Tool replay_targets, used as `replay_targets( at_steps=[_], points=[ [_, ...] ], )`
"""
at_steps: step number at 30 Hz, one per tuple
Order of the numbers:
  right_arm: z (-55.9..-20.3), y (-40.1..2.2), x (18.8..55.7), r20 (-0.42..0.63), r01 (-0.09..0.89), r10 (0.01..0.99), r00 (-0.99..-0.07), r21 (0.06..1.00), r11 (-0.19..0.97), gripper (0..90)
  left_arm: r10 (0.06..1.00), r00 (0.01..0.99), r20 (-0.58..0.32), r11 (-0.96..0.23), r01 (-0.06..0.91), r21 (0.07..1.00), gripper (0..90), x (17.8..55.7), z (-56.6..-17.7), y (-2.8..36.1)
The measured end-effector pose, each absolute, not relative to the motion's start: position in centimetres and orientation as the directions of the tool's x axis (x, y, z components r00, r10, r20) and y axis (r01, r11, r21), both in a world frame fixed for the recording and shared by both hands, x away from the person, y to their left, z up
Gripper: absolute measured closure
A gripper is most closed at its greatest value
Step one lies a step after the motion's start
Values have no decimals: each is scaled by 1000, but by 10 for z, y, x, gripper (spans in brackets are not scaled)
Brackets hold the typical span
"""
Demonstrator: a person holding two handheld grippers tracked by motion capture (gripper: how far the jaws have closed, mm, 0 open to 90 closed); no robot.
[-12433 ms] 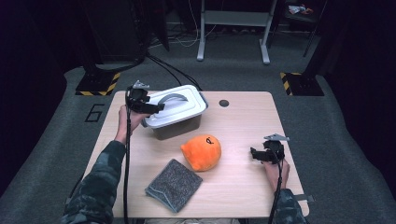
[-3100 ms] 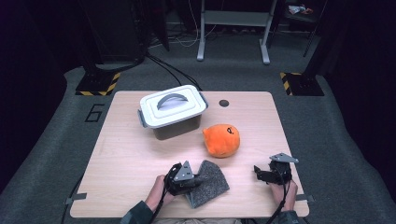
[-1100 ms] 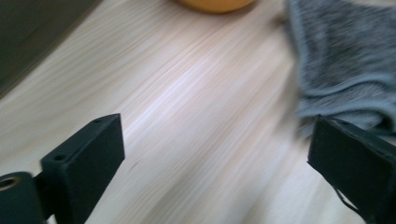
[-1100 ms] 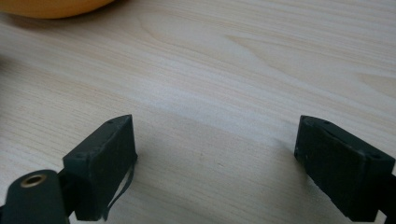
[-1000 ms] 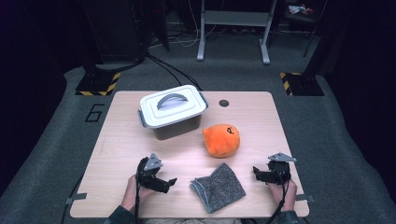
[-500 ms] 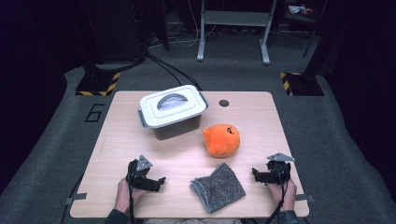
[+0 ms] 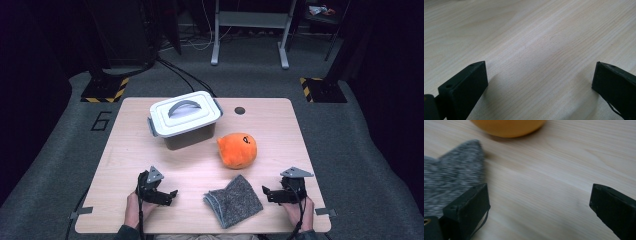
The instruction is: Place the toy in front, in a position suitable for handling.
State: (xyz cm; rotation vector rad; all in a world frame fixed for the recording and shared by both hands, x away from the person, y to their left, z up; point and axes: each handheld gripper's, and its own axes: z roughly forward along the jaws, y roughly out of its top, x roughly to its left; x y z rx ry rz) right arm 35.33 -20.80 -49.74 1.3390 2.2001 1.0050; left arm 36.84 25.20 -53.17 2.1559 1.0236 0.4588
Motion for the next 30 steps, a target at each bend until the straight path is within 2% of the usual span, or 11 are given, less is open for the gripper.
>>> replay_targets(
  at_steps=[7,13,21,26,30],
  points=[
    [-488,-164,340,41,563,801,-597,732,383,22,780,625,19,-445,534,719,0,368,-532,252],
    [-490,-135,334,42,540,750,-660,720,435,22,780,625,19,-445,533,719,0,368,-532,252],
    [-497,-106,331,70,533,700,-710,703,470,19,779,626,21,-448,532,718,0,368,-532,252],
    [-505,-95,333,35,522,695,-718,688,505,19,779,626,21,-448,532,718,1,369,-532,252],
    [-513,-91,333,9,527,696,-718,661,535,81,779,626,21,-447,532,719,1,369,-532,252]
  ],
)
